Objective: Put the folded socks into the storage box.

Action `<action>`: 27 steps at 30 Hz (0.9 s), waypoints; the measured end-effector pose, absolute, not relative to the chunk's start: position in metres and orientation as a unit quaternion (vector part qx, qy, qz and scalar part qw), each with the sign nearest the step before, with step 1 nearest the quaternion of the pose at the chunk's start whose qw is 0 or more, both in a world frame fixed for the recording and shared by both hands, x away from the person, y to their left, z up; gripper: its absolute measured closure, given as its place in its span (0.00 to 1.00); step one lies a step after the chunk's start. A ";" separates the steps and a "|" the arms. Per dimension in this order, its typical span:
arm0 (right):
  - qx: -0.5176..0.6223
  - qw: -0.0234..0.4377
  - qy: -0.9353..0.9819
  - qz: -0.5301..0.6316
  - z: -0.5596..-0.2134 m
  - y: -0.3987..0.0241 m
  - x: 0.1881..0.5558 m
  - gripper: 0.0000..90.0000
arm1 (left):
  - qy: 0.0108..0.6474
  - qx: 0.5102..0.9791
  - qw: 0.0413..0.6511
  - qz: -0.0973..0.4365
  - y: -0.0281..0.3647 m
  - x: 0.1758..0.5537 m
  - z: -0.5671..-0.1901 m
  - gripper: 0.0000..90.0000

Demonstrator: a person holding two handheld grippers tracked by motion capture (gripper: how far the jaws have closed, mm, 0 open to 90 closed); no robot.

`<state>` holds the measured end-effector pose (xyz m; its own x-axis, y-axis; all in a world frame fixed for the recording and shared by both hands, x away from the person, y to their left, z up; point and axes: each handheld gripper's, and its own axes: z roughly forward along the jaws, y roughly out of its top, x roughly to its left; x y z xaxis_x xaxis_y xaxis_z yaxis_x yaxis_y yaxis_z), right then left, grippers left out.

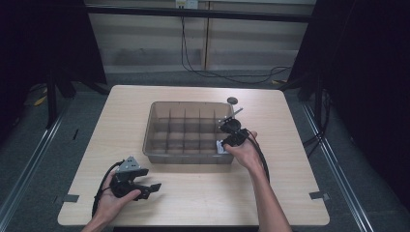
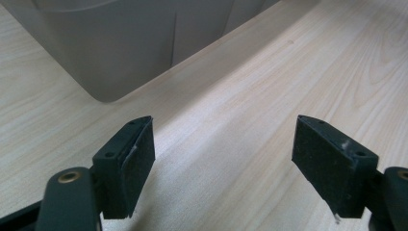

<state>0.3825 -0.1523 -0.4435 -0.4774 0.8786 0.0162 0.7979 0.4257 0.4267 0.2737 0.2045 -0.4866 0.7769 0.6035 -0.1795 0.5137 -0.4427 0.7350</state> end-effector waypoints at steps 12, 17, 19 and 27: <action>0.498 0.110 0.820 0.261 -0.429 -0.168 0.372 0.71 | 0.338 0.841 0.418 0.060 0.209 0.274 -0.485 0.25; 0.499 0.103 0.800 0.315 -0.425 -0.179 0.362 0.62 | 0.344 0.836 0.422 0.065 0.213 0.276 -0.484 0.24; 0.497 0.099 0.796 0.330 -0.425 -0.182 0.359 0.58 | 0.350 0.832 0.425 0.066 0.214 0.277 -0.484 0.24; 0.489 0.105 0.771 0.395 -0.422 -0.194 0.341 0.36 | 0.354 0.827 0.431 0.068 0.218 0.277 -0.483 0.21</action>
